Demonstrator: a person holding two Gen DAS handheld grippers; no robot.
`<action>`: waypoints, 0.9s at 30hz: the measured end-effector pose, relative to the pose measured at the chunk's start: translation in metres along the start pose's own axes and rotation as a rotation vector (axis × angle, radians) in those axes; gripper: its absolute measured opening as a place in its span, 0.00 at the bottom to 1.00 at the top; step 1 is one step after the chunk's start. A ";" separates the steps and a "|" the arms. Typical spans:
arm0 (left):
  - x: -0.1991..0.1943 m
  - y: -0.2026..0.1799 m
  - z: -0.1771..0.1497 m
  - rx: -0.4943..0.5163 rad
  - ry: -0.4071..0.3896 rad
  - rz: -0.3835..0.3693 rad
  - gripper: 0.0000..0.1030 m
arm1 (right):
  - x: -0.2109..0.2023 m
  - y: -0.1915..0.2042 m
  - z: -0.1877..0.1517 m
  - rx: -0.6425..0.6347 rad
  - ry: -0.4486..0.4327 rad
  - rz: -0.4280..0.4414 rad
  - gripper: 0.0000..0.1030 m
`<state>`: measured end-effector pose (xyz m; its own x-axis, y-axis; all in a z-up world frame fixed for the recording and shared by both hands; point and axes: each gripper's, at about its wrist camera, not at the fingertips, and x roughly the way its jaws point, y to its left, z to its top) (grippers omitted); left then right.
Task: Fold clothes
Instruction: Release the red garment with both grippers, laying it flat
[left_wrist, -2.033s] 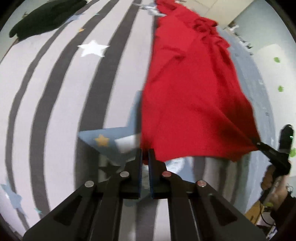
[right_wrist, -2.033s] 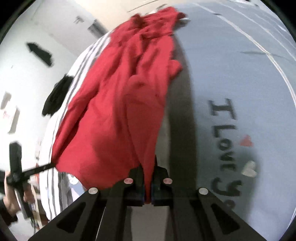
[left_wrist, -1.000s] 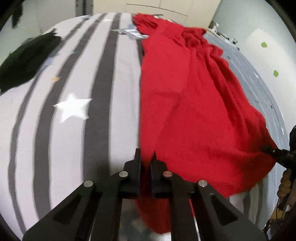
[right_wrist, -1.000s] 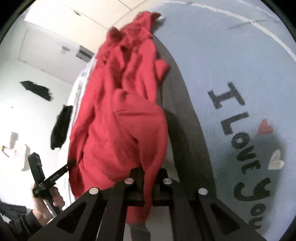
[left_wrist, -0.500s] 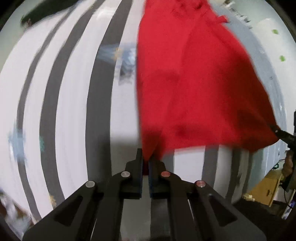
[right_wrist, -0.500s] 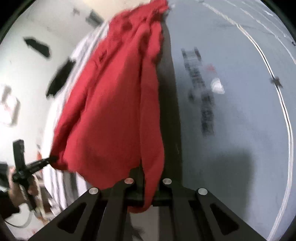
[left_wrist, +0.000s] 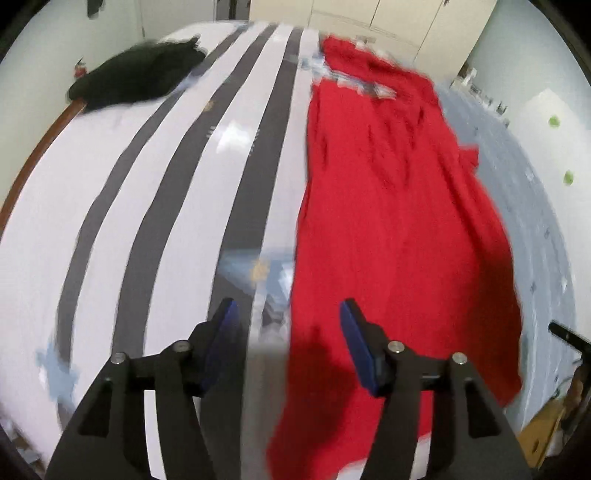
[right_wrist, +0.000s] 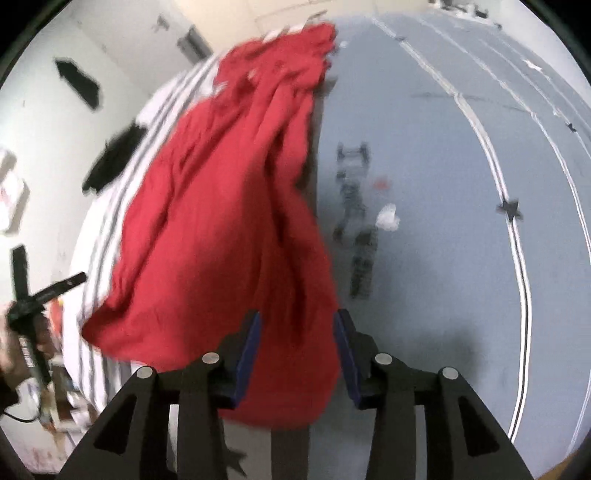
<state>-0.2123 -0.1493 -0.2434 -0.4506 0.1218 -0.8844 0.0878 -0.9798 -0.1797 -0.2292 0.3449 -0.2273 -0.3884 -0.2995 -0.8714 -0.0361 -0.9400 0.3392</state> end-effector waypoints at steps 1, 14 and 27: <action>0.010 -0.004 0.016 0.009 -0.030 -0.002 0.53 | 0.002 -0.002 0.010 -0.006 -0.020 -0.009 0.41; 0.192 -0.089 0.173 0.222 -0.035 -0.006 0.50 | 0.132 -0.018 0.133 0.076 -0.051 -0.012 0.42; 0.163 -0.042 0.188 0.124 -0.034 -0.047 0.08 | 0.158 -0.022 0.150 0.056 -0.010 0.051 0.41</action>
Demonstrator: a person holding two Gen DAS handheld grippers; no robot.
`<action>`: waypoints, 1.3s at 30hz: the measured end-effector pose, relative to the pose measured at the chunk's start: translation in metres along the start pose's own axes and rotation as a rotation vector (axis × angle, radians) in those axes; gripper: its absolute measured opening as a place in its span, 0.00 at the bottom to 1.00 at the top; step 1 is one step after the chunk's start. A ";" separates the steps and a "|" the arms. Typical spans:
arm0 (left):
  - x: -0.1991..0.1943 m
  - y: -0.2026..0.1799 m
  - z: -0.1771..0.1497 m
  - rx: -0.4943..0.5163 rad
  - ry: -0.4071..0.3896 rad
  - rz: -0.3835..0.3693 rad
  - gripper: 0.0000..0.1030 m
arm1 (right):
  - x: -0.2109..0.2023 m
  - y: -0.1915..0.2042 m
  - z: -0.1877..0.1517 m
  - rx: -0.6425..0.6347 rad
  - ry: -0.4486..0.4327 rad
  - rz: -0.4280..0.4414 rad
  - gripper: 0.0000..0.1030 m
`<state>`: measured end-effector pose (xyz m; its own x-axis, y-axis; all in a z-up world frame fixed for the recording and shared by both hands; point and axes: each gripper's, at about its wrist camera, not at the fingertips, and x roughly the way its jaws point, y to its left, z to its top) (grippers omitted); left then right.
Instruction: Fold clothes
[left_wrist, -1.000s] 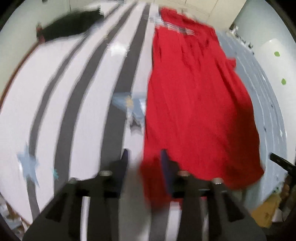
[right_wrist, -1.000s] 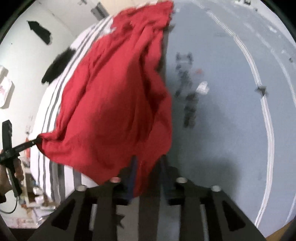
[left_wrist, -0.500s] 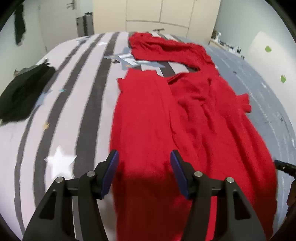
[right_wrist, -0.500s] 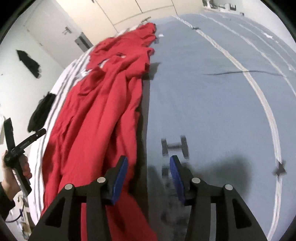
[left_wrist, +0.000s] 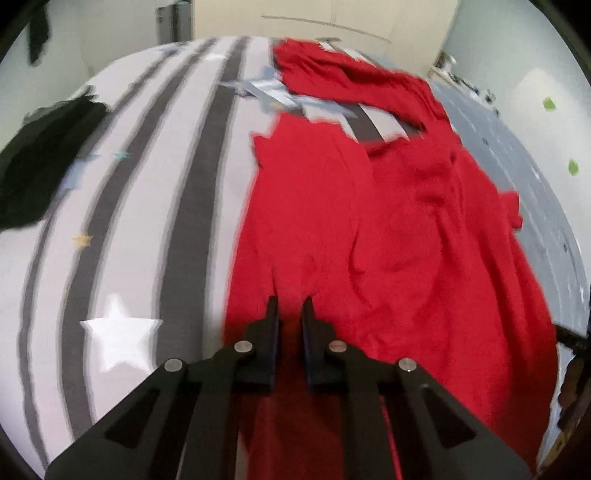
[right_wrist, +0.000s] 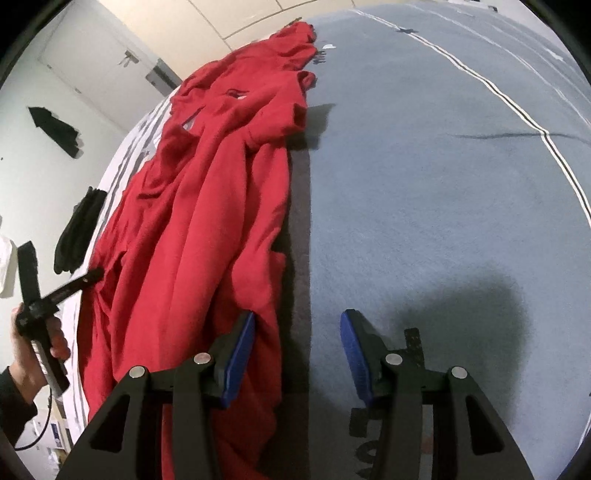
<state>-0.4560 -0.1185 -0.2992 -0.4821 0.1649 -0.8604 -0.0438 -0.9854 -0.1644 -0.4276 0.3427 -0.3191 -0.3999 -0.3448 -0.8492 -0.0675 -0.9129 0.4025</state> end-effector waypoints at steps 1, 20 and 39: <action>-0.013 0.008 0.001 -0.020 -0.018 -0.005 0.08 | -0.001 0.001 0.001 -0.004 0.001 0.008 0.37; -0.158 0.275 -0.058 -0.447 0.004 0.670 0.08 | -0.012 0.015 0.009 0.023 -0.038 -0.005 0.05; -0.202 0.135 -0.086 -0.366 -0.184 0.635 0.78 | -0.107 -0.041 -0.009 0.154 -0.198 -0.123 0.04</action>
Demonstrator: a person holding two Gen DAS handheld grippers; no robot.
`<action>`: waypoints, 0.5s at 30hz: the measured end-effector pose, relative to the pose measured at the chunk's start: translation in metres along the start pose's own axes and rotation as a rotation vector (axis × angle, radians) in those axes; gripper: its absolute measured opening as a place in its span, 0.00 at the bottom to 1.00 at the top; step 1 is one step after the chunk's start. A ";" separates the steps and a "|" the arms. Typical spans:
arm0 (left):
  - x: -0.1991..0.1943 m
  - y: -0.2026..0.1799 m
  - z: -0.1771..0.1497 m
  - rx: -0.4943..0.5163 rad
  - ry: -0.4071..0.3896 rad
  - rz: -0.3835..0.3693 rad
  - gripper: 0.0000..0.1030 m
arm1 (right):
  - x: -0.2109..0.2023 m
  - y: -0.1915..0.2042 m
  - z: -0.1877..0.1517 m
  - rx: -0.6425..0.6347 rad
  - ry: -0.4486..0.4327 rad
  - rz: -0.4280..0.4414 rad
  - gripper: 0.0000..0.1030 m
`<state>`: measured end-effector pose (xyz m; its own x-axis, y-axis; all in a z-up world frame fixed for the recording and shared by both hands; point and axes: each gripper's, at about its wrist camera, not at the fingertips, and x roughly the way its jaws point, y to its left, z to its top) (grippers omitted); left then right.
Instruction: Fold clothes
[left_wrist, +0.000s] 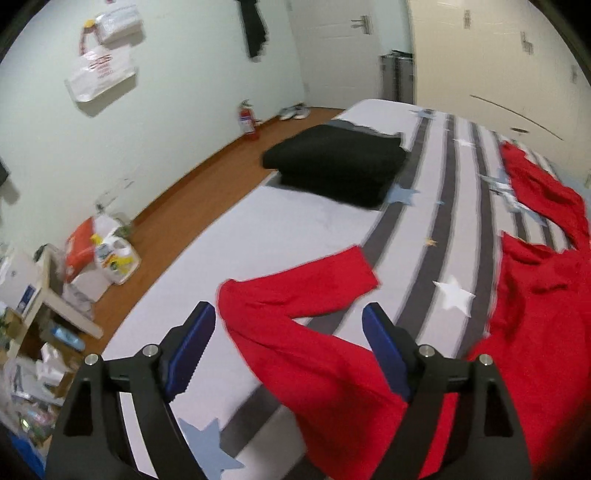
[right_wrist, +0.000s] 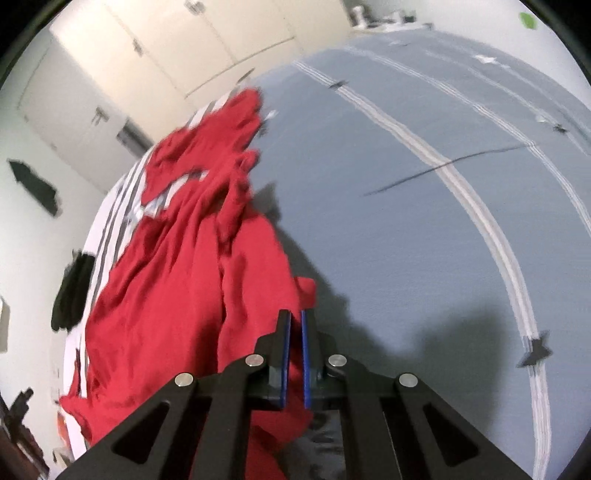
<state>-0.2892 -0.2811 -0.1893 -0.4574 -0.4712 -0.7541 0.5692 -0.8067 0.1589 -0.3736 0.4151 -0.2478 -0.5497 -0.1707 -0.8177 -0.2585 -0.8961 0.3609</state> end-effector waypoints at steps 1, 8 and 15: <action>-0.002 -0.003 0.000 0.001 0.005 -0.019 0.78 | -0.011 -0.011 0.003 0.014 -0.017 -0.015 0.04; -0.004 -0.036 -0.006 -0.019 0.068 -0.166 0.78 | -0.105 -0.109 0.028 0.148 -0.145 -0.159 0.03; 0.001 -0.076 -0.024 0.045 0.133 -0.199 0.78 | -0.110 -0.160 0.005 0.152 -0.047 -0.381 0.07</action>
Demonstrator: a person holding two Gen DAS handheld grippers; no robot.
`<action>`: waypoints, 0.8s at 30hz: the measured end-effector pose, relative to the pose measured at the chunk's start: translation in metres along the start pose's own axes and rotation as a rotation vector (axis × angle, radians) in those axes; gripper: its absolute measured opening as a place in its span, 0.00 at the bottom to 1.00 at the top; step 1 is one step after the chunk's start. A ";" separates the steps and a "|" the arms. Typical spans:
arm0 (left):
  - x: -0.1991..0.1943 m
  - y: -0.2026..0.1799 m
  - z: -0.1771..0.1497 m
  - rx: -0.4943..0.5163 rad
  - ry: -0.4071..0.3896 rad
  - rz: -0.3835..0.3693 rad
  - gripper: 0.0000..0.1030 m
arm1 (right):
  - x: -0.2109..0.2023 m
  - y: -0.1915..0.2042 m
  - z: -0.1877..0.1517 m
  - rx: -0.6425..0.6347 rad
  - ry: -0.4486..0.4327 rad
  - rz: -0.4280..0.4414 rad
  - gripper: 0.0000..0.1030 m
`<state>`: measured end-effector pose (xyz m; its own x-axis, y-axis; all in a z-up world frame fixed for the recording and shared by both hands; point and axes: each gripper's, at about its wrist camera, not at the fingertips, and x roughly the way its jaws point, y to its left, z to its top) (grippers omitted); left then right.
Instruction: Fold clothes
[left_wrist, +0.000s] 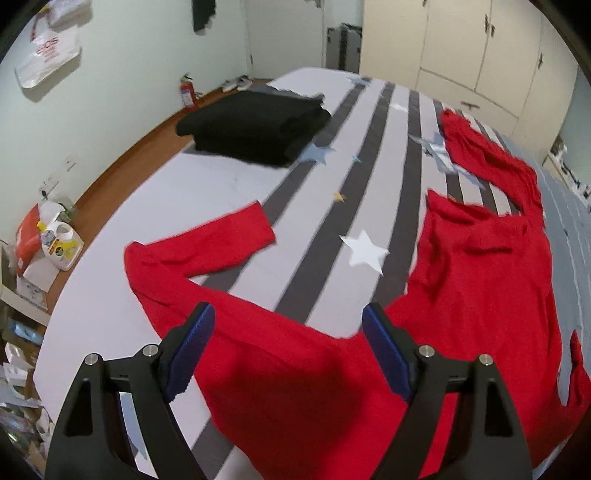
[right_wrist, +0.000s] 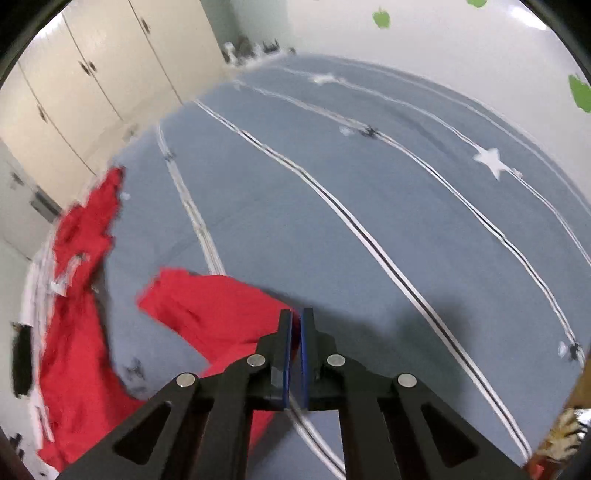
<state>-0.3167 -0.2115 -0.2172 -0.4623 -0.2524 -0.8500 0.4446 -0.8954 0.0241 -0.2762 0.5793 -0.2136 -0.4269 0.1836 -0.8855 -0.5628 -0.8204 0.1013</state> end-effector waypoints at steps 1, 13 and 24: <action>0.001 -0.004 -0.001 0.007 0.007 -0.001 0.78 | 0.003 0.006 -0.003 -0.037 -0.003 -0.052 0.10; 0.014 -0.040 -0.001 0.063 0.040 -0.036 0.78 | 0.075 0.094 0.014 -0.338 -0.003 0.054 0.44; 0.022 -0.056 -0.013 0.056 0.061 -0.052 0.78 | 0.150 0.126 0.031 -0.386 0.193 0.256 0.25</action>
<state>-0.3423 -0.1625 -0.2442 -0.4357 -0.1837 -0.8811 0.3764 -0.9264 0.0070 -0.4334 0.5201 -0.3190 -0.3575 -0.1239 -0.9256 -0.1382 -0.9732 0.1836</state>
